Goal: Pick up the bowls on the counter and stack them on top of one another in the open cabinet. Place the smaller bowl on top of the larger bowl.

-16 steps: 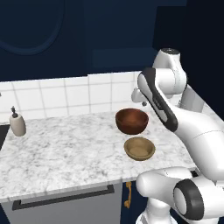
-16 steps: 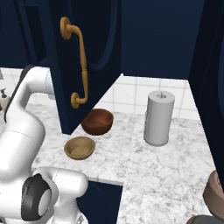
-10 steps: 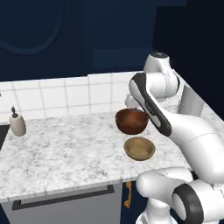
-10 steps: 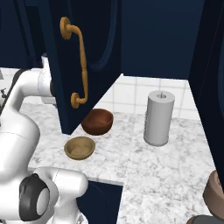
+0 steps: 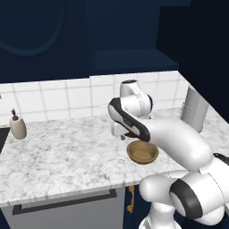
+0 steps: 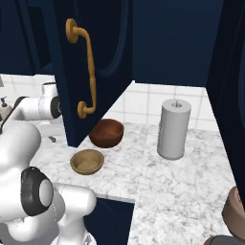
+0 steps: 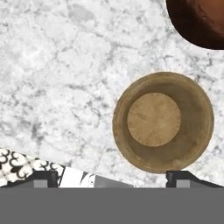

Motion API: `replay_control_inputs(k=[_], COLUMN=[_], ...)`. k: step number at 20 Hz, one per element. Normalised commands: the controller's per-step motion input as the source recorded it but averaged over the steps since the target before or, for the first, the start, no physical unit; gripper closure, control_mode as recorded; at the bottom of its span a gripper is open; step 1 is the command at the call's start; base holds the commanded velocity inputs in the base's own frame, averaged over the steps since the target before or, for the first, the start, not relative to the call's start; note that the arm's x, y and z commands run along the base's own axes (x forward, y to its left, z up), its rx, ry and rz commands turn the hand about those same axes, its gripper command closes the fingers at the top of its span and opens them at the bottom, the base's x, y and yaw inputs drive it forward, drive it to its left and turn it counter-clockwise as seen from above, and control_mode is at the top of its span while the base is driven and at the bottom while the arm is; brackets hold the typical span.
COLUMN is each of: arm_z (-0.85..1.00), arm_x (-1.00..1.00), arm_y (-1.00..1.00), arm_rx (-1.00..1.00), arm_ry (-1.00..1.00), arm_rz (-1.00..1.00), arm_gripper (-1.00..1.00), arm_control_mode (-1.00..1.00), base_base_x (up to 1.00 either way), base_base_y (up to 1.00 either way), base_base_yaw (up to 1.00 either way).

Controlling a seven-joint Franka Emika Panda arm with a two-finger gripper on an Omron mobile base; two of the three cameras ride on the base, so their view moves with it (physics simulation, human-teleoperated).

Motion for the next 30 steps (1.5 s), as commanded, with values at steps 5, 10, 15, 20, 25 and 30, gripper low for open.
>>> replay_control_inputs(k=[5,10,15,20,25,30], arm_z=[-1.00,-0.98,-0.48,-0.36,-0.10,0.00], arm_x=[0.00,0.05,0.29,0.25,0.07,-0.01], arm_y=[0.00,-0.01,-0.02,-0.08,-0.01,0.00], arm_rx=[-0.13,-0.05,-0.02,-0.07,-0.02,0.00], arm_ry=[0.04,-0.02,-0.04,0.00,0.00,-0.01], arm_rz=[-0.01,-0.05,0.00,0.00,0.00,0.00], arm_gripper=[-1.00,-1.00,-1.00,-1.00,1.00,1.00], arm_control_mode=[-1.00,-1.00,-1.00,-1.00,-1.00,-1.00], base_base_x=[0.00,0.00,0.00,0.00,0.00,0.00], base_base_y=[0.00,0.00,0.00,0.00,0.00,0.00], base_base_yaw=[0.00,0.00,0.00,0.00,0.00,0.00])
